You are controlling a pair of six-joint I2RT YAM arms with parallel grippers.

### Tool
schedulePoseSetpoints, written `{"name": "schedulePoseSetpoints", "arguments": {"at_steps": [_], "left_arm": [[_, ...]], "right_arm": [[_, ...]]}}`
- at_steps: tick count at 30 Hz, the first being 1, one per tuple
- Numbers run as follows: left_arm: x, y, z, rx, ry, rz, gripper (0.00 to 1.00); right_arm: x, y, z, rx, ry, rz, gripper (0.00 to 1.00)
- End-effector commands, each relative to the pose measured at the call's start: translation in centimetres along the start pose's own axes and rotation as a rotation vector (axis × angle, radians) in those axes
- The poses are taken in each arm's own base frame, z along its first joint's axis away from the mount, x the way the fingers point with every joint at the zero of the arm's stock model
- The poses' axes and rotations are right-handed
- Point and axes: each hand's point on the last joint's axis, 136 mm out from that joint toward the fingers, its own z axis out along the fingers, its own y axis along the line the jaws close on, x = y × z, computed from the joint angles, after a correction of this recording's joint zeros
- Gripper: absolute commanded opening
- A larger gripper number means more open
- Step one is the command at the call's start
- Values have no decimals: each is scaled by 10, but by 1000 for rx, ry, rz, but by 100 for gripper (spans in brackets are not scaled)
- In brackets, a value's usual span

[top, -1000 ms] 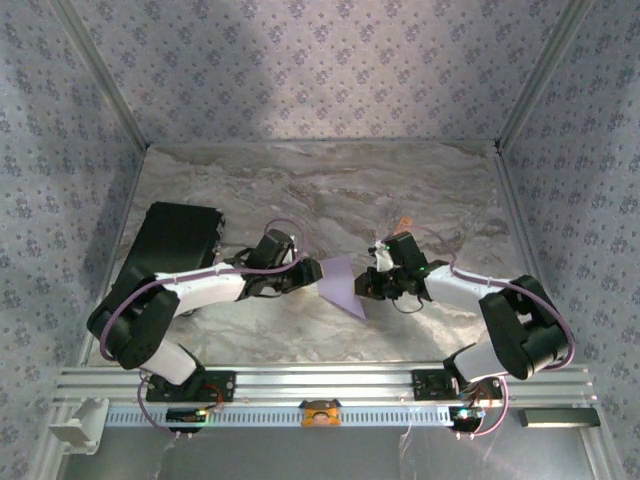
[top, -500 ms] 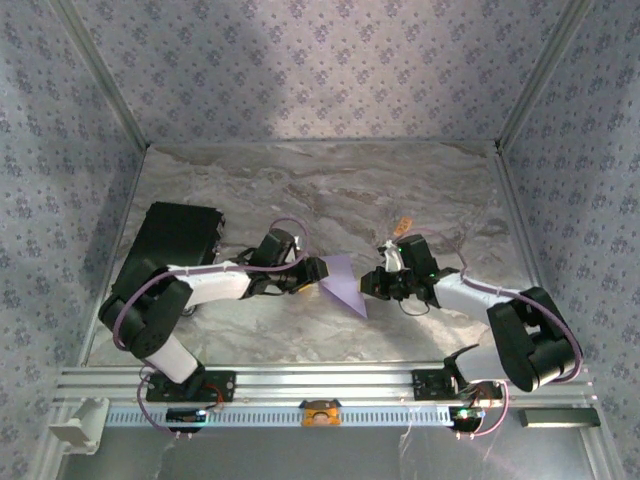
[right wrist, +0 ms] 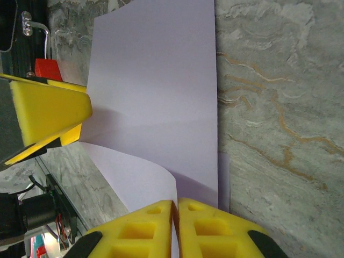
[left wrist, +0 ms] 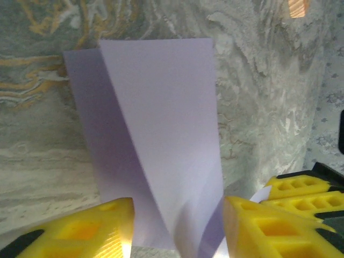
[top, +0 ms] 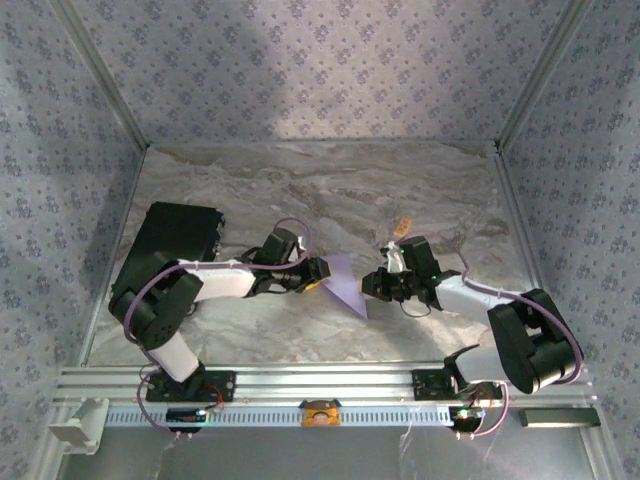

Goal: Fold a paper plane with a square sheet of paper (pick it up from the middle)
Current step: Fourth fold the wing at the center of the table.

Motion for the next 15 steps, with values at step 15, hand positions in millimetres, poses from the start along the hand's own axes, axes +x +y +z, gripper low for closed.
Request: {"name": "schedulePoseSetpoints", "arguments": {"at_steps": [15], "left_arm": [[-5,-24,6,81,9,35,24]], "right_arm": [[-6,-13,-33,199,-116,-54,40]]}}
